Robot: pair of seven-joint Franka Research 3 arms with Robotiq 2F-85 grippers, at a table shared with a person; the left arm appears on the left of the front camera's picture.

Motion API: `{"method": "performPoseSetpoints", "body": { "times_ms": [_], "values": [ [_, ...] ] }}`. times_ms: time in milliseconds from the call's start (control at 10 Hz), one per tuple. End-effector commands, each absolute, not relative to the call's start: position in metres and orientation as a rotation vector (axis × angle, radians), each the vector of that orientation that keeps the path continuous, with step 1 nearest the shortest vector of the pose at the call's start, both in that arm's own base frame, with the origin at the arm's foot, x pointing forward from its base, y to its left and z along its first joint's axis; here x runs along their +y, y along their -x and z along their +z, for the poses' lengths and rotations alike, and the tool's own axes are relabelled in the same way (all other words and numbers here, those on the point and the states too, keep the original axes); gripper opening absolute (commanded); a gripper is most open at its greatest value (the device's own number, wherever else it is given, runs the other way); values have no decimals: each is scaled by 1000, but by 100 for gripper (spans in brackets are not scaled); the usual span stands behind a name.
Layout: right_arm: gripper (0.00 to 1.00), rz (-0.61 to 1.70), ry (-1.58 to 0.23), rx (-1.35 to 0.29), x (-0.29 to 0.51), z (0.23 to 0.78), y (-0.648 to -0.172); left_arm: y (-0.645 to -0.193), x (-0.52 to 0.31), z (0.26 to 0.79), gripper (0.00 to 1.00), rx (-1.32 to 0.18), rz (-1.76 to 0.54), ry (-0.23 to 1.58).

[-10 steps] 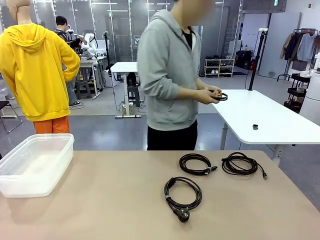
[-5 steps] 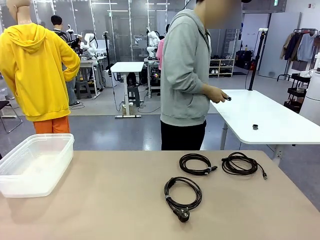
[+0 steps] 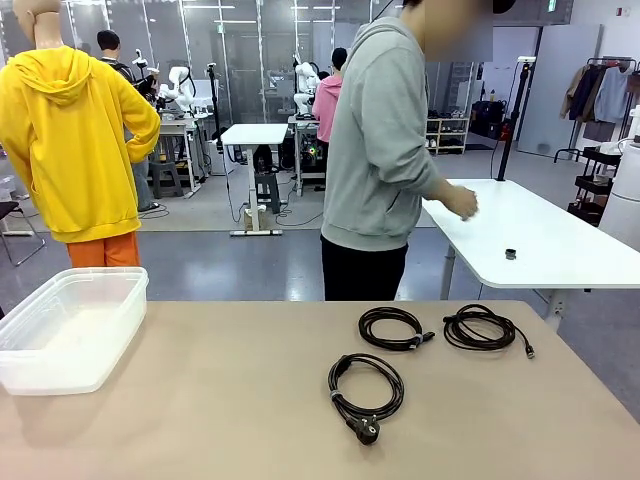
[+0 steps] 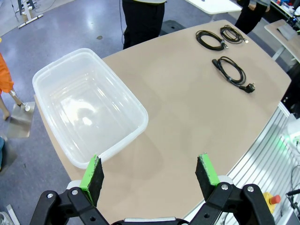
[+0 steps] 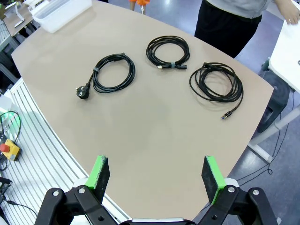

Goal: Organize and store the cables.
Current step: Place the Power Cable into the Organizing box.

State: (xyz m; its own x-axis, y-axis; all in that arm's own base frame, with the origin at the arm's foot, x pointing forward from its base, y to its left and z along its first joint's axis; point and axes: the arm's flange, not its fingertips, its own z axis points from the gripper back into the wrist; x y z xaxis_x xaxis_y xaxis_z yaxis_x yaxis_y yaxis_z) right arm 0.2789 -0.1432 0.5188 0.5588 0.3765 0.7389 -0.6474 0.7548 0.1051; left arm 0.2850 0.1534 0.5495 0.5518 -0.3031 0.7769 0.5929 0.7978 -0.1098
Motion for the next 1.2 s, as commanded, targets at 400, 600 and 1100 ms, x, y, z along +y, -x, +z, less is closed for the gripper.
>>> {"method": "performPoseSetpoints", "body": {
  "times_ms": [400,600,1100],
  "values": [
    [100,640,-395,-767,-144,519,-279,-285,153,549,100,-830,-545,384],
    [100,640,-395,-767,-144,519,-279,-310,72,548,100,-860,-728,391],
    [100,640,-395,-767,-144,519,-279,-337,-87,548,100,-683,-1005,324]
  ]
}}
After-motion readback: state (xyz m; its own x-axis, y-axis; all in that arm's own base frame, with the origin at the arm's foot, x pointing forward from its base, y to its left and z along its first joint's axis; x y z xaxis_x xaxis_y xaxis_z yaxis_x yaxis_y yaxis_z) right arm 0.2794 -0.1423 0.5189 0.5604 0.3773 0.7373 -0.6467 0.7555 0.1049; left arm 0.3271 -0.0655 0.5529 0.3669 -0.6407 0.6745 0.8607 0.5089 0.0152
